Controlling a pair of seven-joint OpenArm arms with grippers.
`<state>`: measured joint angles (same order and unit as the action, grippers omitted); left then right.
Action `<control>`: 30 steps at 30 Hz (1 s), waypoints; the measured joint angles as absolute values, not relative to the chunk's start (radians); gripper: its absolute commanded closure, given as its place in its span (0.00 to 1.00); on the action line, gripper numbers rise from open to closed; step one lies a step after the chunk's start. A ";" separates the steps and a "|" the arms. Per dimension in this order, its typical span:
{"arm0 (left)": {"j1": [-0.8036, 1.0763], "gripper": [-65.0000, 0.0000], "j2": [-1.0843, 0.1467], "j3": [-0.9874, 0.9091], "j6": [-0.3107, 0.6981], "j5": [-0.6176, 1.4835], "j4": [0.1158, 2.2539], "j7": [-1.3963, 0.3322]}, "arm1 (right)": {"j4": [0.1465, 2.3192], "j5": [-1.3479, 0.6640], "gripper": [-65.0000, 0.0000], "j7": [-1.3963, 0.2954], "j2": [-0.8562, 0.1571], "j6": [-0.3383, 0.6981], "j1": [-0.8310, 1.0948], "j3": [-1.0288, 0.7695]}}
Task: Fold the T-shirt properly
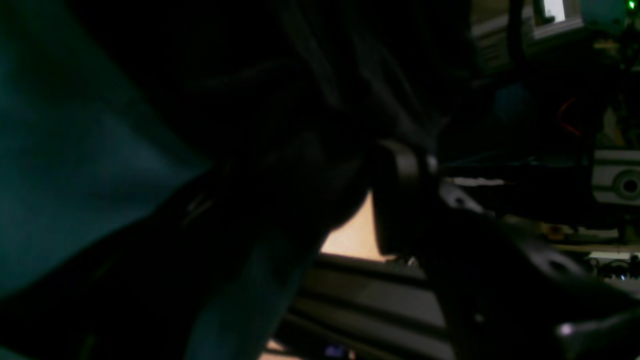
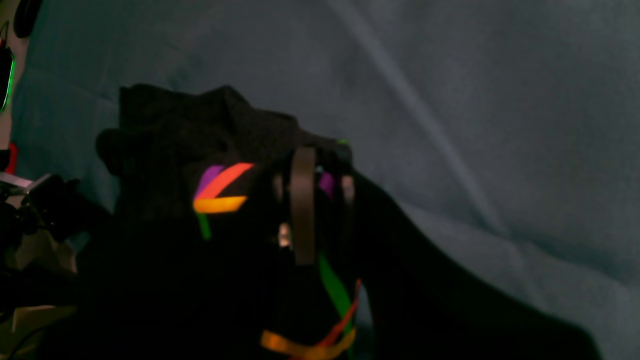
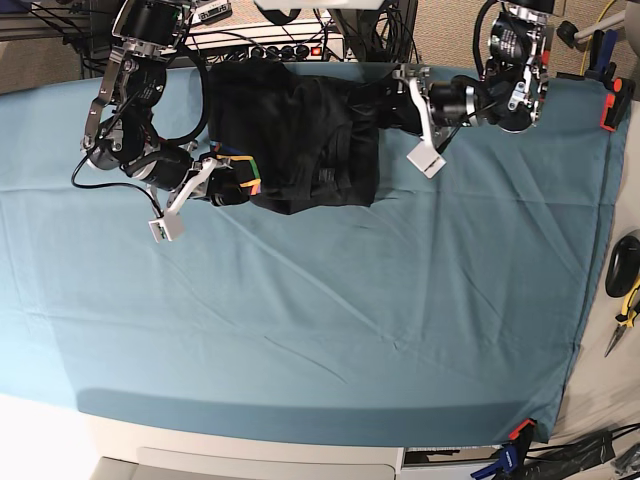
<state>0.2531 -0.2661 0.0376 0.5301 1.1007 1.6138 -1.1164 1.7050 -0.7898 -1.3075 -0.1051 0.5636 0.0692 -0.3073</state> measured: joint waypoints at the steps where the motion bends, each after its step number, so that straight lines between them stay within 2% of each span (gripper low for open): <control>1: 0.251 0.43 -0.258 0.038 0.529 1.095 1.614 -1.117 | 1.705 -0.790 0.92 -1.306 -0.105 0.564 0.069 -0.307; 23: 0.240 0.44 -0.236 0.150 0.524 1.036 1.617 -1.069 | 1.705 -0.789 0.92 -1.302 -0.105 0.564 0.069 -0.307; 24: 0.240 0.48 -0.236 0.151 0.524 1.035 1.617 -1.066 | 1.705 -0.789 0.92 -1.301 -0.105 0.564 0.069 -0.307; 26: 0.240 0.64 -0.236 0.154 0.527 1.011 1.618 -1.069 | 1.705 -0.789 0.93 -1.301 -0.105 0.564 0.069 -0.307; 29: 0.240 1.00 -0.233 0.158 0.529 0.979 1.623 -1.071 | 1.705 -0.789 1.00 -1.293 -0.105 0.564 0.070 -0.307; 30: 0.240 1.00 -0.232 0.158 0.529 0.974 1.623 -1.067 | 1.705 -0.789 1.00 -1.290 -0.105 0.564 0.069 -0.307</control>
<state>0.2401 -0.2321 0.1581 0.5289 0.9737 1.6230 -1.0672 1.7050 -0.7891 -1.2900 -0.1051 0.5636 0.0692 -0.3073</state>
